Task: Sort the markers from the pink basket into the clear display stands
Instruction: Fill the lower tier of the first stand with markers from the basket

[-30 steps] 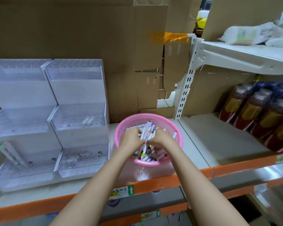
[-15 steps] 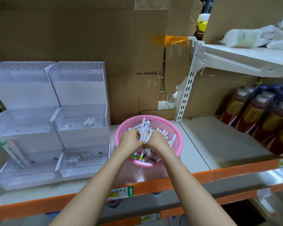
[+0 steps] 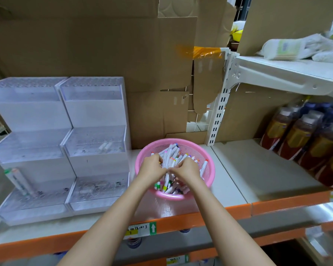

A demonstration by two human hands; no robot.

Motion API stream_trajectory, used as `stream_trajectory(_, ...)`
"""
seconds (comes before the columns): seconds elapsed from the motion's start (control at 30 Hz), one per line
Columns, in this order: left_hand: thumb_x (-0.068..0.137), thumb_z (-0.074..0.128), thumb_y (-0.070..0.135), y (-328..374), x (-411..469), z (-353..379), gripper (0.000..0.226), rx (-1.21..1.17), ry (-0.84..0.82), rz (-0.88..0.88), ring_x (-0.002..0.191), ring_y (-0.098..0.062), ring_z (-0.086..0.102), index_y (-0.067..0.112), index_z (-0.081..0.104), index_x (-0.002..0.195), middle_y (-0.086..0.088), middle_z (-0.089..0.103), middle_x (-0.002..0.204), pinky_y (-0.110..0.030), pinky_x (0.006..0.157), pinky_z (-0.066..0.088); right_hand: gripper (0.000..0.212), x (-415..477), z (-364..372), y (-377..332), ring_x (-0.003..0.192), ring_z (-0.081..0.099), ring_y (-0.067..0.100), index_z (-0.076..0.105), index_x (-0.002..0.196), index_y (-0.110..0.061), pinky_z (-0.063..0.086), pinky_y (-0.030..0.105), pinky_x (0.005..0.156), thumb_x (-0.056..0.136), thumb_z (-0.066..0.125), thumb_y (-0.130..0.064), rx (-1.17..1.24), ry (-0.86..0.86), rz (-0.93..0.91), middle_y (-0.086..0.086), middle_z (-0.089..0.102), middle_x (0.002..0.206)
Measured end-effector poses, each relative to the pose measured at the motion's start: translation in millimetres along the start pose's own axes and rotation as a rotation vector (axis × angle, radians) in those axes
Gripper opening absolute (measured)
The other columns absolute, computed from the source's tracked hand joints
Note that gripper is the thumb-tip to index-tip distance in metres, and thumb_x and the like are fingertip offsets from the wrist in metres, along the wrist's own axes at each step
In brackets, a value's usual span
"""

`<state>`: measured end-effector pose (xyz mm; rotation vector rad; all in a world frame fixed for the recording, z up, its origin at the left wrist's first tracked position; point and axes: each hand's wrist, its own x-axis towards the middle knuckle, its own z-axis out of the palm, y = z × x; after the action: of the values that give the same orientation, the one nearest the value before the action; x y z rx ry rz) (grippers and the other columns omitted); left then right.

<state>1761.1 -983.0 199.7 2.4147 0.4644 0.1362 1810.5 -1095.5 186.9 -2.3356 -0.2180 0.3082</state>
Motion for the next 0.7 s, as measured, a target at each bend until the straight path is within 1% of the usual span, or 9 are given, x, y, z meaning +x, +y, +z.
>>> stream_trajectory(0.1,0.076,0.063,0.008,1,0,-2,0.025,-0.045,-0.013,-0.012,0.087,-0.028,0.061,0.008,0.057,0.100,-0.008,0.061,0.086,-0.042,0.075,0.054,0.036,-2,1,-2,0.049,0.044,0.019,0.040,0.055,-0.014,0.031,0.028,0.046,0.073,0.070,-0.021,-0.031,-0.016,-0.032,0.001,0.044,0.048)
stream_trajectory(0.17,0.077,0.062,0.006,1,-1,-3,0.029,-0.066,-0.007,-0.004,0.077,-0.023,0.061,0.007,0.056,0.105,-0.003,0.059,0.082,-0.037,0.070,0.055,0.032,-5,3,-3,0.045,0.040,0.017,0.041,0.054,-0.012,0.029,0.028,0.045,0.073,0.066,-0.015,0.013,-0.008,-0.036,0.001,0.040,0.046)
stream_trajectory(0.23,0.079,0.061,0.005,0,-5,-6,0.032,-0.110,0.015,0.032,0.062,-0.012,0.055,0.009,0.053,0.110,0.004,0.054,0.073,-0.027,0.059,0.049,0.020,-9,5,-5,0.050,0.043,0.020,0.050,0.059,-0.006,0.035,0.031,0.050,0.074,0.062,-0.011,0.074,0.023,-0.045,0.004,0.045,0.047)
stream_trajectory(0.33,0.080,0.059,0.005,2,-15,-15,0.046,-0.196,0.092,0.140,0.057,-0.005,0.051,0.018,0.048,0.122,0.008,0.053,0.072,-0.014,0.053,0.040,0.010,-13,4,-8,0.063,0.055,0.024,0.062,0.081,0.000,0.050,0.040,0.068,0.078,0.058,-0.008,0.178,0.090,-0.147,0.010,0.059,0.065)
stream_trajectory(0.4,0.078,0.060,0.004,0,-20,-22,0.059,-0.219,0.156,0.222,0.060,-0.011,0.055,0.026,0.044,0.131,0.005,0.056,0.077,-0.015,0.056,0.044,0.028,-19,1,-12,0.074,0.062,0.024,0.059,0.112,-0.008,0.052,0.041,0.073,0.083,0.058,-0.008,0.245,0.120,-0.243,0.008,0.064,0.079)
stream_trajectory(0.47,0.078,0.062,0.004,-2,-24,-31,0.064,-0.223,0.196,0.293,0.061,-0.016,0.057,0.031,0.044,0.133,0.003,0.063,0.086,-0.028,0.064,0.051,0.047,-26,-3,-19,0.076,0.064,0.021,0.047,0.132,-0.019,0.052,0.038,0.072,0.087,0.057,-0.008,0.280,0.138,-0.363,0.005,0.066,0.084)
stream_trajectory(0.53,0.079,0.065,0.007,-3,-31,-43,0.061,-0.229,0.237,0.353,0.064,-0.015,0.059,0.033,0.047,0.130,0.010,0.065,0.095,-0.031,0.067,0.053,0.054,-31,-3,-29,0.076,0.064,0.016,0.042,0.137,-0.027,0.053,0.035,0.072,0.089,0.058,-0.009,0.271,0.164,-0.460,0.002,0.066,0.084)
stream_trajectory(0.6,0.079,0.067,0.009,-5,-39,-57,0.055,-0.244,0.262,0.393,0.066,-0.010,0.060,0.032,0.049,0.126,0.017,0.062,0.085,-0.022,0.066,0.052,0.056,-37,0,-39,0.074,0.066,0.017,0.042,0.136,-0.033,0.053,0.038,0.072,0.088,0.060,-0.011,0.247,0.186,-0.528,0.004,0.068,0.081)
stream_trajectory(0.7,0.081,0.067,0.009,-13,-50,-78,0.050,-0.254,0.306,0.425,0.066,-0.005,0.059,0.029,0.050,0.124,0.010,0.060,0.072,-0.011,0.062,0.046,0.056,-48,8,-59,0.073,0.066,0.011,0.045,0.133,-0.036,0.053,0.030,0.070,0.087,0.061,-0.009,0.294,0.171,-0.598,0.002,0.069,0.079)
